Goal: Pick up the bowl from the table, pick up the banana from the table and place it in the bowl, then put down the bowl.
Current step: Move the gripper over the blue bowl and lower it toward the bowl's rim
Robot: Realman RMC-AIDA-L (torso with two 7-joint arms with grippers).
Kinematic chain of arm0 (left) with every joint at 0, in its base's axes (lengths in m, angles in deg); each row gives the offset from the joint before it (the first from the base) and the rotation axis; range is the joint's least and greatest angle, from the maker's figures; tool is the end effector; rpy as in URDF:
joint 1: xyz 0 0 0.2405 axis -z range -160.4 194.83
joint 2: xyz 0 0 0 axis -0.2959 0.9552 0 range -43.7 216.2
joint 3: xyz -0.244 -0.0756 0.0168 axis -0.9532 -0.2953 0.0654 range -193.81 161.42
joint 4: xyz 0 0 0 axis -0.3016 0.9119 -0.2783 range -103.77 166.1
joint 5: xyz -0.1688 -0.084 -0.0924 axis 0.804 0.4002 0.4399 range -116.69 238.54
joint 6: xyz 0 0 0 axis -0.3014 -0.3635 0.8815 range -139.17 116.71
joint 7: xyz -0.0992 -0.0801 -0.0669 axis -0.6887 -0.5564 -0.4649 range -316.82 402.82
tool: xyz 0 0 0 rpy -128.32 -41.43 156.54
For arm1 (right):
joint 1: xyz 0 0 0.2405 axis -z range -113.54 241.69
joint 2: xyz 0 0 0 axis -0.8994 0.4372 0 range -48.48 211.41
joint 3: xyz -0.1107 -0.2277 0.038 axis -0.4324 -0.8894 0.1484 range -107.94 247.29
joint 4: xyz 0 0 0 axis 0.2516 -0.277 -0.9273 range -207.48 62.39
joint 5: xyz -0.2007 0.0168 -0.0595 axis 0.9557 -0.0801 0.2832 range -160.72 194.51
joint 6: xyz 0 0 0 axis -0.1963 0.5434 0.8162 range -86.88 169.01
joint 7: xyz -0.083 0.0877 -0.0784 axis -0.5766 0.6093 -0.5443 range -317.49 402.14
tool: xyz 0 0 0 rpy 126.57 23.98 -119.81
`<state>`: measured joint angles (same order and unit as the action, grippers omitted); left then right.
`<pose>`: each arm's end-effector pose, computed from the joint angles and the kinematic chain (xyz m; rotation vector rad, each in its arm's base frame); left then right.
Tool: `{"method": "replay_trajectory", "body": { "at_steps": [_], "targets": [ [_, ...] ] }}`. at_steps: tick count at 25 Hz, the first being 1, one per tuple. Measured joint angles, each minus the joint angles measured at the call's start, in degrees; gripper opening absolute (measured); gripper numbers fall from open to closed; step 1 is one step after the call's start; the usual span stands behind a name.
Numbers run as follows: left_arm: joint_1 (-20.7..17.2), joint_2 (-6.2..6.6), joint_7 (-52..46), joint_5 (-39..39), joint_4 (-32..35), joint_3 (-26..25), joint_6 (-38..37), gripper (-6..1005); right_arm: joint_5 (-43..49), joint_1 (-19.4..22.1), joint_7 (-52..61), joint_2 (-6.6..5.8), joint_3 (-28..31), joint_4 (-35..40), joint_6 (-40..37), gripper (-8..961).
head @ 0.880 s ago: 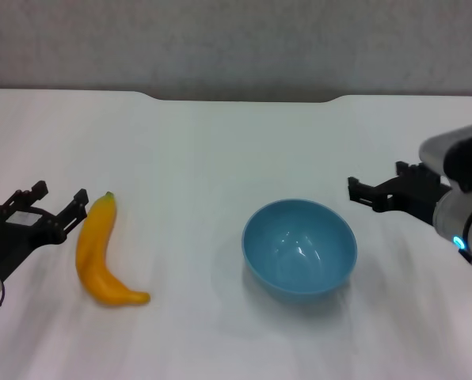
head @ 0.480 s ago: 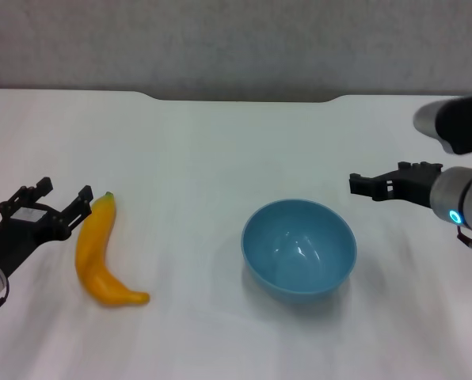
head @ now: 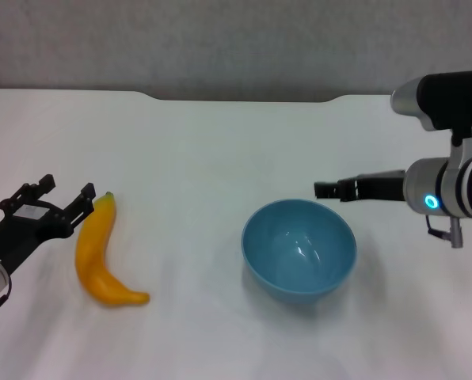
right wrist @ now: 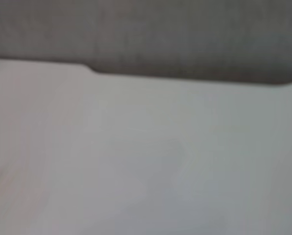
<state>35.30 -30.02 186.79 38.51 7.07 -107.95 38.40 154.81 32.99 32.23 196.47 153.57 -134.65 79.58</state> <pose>-0.3366 0.3388 -0.0085 -1.8849 -0.6917 -0.6511 0.2030 0.4099 -0.0350 -2.1406 1.1355 0.1487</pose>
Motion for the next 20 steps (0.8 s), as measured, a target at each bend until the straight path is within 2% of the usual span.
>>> {"method": "replay_trajectory", "body": {
  "at_steps": [8,14,20],
  "targets": [
    [0.1,-0.1,0.0,0.0,-0.2,0.0,0.0,742,-5.9,-5.6,-4.9,0.2,1.4,11.1,3.4,889],
    [0.6,-0.13,-0.1,0.0,-0.2,0.1,0.0,742,-11.8,-7.2,-10.4,0.28,1.1,15.6,2.4,886],
    [0.7,-0.18,-0.2,0.0,-0.2,0.3,0.0,742,-14.0,-9.7,-12.3,0.32,0.9,21.8,1.0,883]
  ]
}}
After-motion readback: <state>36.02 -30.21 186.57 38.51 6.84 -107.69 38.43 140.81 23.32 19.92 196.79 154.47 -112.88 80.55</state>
